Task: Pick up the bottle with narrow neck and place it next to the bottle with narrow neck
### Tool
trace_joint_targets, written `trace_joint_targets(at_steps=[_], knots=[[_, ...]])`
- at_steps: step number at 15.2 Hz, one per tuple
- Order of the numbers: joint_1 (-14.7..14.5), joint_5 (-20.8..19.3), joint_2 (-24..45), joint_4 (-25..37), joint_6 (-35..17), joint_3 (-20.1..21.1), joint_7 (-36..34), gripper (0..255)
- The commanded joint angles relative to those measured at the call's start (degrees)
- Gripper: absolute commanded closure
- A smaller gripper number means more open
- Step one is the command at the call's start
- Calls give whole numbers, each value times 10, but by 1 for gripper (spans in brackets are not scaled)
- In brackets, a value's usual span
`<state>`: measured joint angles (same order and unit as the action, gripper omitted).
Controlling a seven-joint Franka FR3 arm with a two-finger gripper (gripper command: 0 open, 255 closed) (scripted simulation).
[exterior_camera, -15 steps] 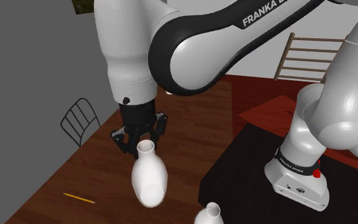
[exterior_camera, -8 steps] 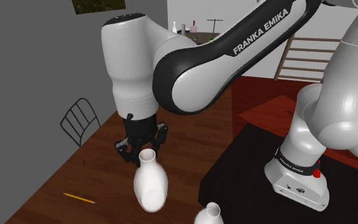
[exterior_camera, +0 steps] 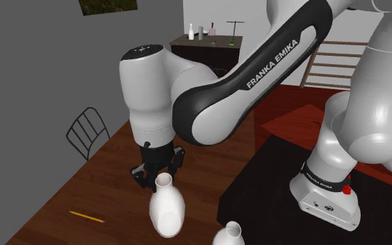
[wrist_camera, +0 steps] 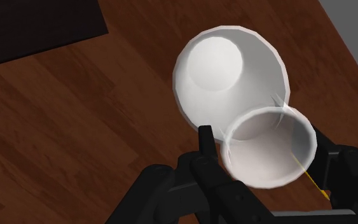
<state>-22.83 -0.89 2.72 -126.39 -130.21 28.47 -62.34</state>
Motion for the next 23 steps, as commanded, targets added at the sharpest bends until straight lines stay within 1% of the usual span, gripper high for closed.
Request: trace_joint_targets(at_steps=[1,13,23], knots=[[-1,-7,11,-4,-14,0,-6,255],[-10,-58,79,-31,-100,-10,-41,255],[-27,-112,146,-38,-166,-34,-78,255]])
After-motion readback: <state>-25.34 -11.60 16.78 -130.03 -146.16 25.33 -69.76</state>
